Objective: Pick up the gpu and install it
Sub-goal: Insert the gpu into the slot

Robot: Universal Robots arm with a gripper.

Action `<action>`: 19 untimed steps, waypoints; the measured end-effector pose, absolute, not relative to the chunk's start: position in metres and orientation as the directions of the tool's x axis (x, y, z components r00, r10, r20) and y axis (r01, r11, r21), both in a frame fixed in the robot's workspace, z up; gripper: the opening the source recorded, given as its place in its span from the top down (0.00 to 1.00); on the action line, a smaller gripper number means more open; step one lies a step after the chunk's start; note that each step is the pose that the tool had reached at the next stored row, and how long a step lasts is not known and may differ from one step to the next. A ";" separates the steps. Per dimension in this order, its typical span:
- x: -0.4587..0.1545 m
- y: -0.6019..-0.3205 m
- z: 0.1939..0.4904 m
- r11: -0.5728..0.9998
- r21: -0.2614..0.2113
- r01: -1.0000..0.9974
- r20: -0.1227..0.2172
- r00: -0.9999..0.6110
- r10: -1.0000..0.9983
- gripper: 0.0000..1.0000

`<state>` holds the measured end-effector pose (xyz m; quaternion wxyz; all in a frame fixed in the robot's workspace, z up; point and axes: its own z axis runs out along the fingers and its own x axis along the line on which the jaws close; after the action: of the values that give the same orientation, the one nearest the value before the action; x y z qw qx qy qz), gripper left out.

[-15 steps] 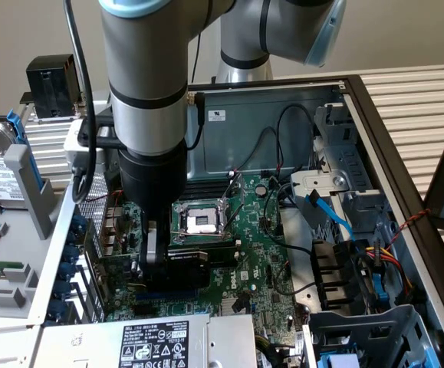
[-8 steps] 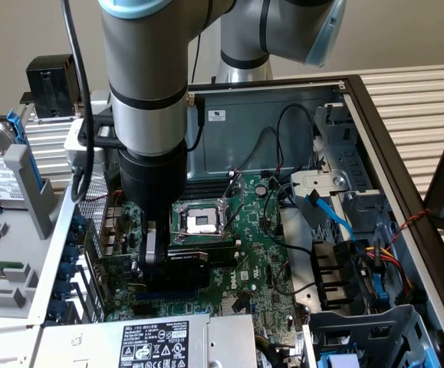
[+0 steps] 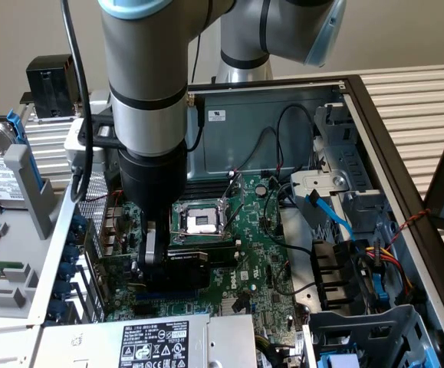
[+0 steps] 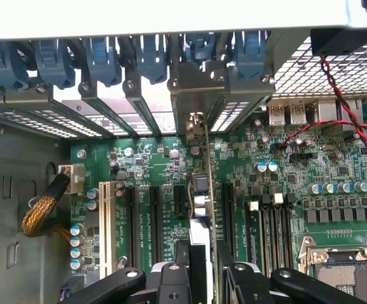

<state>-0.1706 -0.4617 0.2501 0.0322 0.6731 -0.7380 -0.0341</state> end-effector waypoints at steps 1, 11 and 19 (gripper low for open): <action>-0.171 -0.462 0.250 0.091 0.094 -0.991 0.002 -0.092 -0.996 0.73; -0.170 -0.462 0.250 0.091 0.094 -0.991 0.002 -0.092 -0.996 0.73; -0.170 -0.462 0.250 0.091 0.094 -0.991 0.002 -0.092 -0.996 0.73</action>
<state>-0.1703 -0.4619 0.2500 0.0322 0.6732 -0.7380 -0.0341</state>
